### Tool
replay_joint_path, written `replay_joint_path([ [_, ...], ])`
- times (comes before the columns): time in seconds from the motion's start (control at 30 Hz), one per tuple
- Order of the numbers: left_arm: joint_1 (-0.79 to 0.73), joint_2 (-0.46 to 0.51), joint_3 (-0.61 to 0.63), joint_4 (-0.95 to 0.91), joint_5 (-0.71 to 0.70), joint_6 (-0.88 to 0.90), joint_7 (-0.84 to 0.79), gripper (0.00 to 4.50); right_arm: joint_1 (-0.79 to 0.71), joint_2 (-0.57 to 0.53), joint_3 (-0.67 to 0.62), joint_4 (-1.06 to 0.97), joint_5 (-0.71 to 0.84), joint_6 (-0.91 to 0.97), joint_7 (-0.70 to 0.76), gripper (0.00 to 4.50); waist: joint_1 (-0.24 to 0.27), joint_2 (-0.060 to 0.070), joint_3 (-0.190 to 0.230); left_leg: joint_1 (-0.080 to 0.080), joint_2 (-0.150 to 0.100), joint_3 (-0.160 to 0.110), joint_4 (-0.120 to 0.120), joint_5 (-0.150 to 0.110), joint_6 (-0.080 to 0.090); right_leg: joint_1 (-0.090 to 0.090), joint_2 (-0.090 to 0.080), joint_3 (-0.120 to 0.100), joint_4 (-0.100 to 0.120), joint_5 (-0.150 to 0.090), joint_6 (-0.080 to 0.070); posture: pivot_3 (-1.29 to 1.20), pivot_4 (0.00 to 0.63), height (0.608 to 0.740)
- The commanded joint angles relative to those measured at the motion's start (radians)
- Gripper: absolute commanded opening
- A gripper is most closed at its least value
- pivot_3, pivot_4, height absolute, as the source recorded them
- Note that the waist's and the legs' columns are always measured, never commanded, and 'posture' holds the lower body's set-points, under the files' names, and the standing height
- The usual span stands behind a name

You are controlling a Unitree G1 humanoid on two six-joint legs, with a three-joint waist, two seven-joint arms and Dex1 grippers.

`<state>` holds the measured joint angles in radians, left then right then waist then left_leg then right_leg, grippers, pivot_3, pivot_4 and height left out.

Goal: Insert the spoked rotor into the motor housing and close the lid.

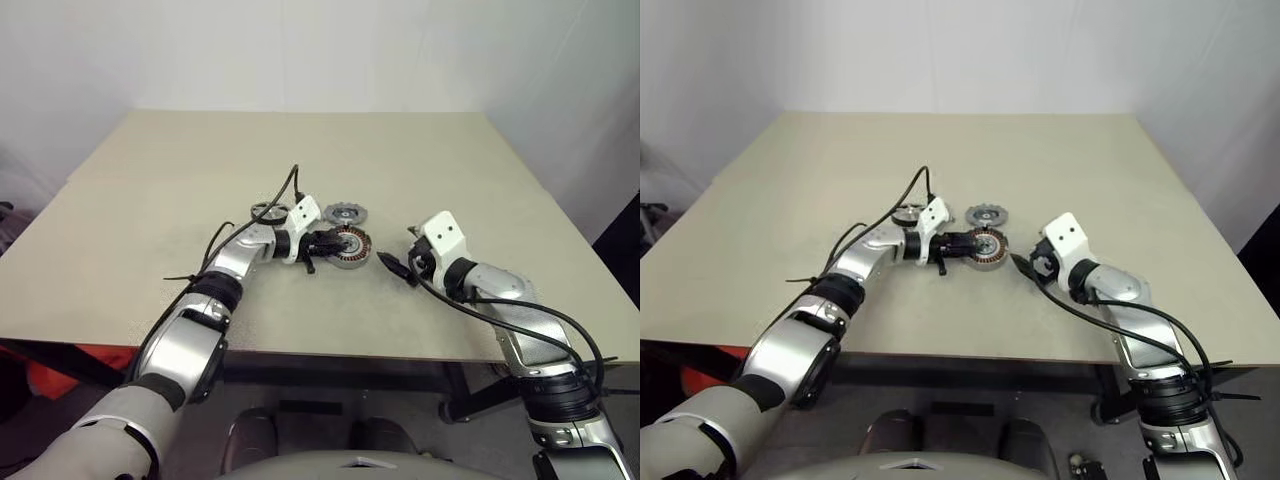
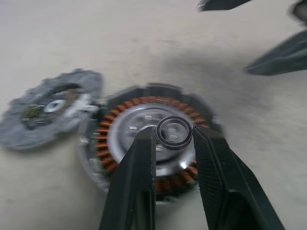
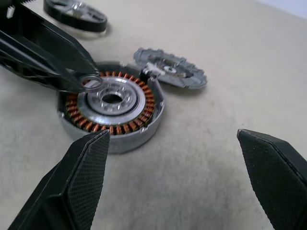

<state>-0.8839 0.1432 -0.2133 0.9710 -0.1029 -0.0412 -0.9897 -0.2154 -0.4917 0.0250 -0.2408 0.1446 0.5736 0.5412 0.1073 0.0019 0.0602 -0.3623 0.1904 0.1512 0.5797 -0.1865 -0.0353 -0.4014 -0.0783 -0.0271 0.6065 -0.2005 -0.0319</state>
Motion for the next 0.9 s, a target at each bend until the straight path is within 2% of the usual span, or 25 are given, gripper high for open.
replay_joint_path([
  [0.03,-0.067,-0.017,0.032,0.073,0.022,-0.057,0.023,0.78,-0.004,0.011,-0.033,-0.040,0.012,-0.003,-0.026,4.36,0.001,0.000,0.000,0.000,0.000,0.000,0.000,0.000,0.000,0.000,0.000,0.000,0.000,0.000,0.000,0.00,0.000,0.740],
  [0.3,-0.107,-0.046,0.040,0.166,0.069,-0.099,0.028,0.78,0.000,0.022,-0.033,-0.043,0.012,-0.005,-0.048,4.36,0.003,0.000,0.000,-0.001,0.000,0.000,0.000,0.000,0.000,0.000,0.000,0.000,0.000,0.000,0.000,0.00,0.000,0.740],
  [0.9,-0.120,-0.072,0.069,0.212,0.119,-0.114,0.056,0.78,-0.015,0.031,-0.023,-0.020,0.007,-0.018,-0.062,4.36,0.022,0.000,0.000,0.000,-0.001,0.000,0.000,0.000,0.000,0.000,-0.001,-0.001,0.000,0.000,0.000,0.00,0.000,0.740],
])
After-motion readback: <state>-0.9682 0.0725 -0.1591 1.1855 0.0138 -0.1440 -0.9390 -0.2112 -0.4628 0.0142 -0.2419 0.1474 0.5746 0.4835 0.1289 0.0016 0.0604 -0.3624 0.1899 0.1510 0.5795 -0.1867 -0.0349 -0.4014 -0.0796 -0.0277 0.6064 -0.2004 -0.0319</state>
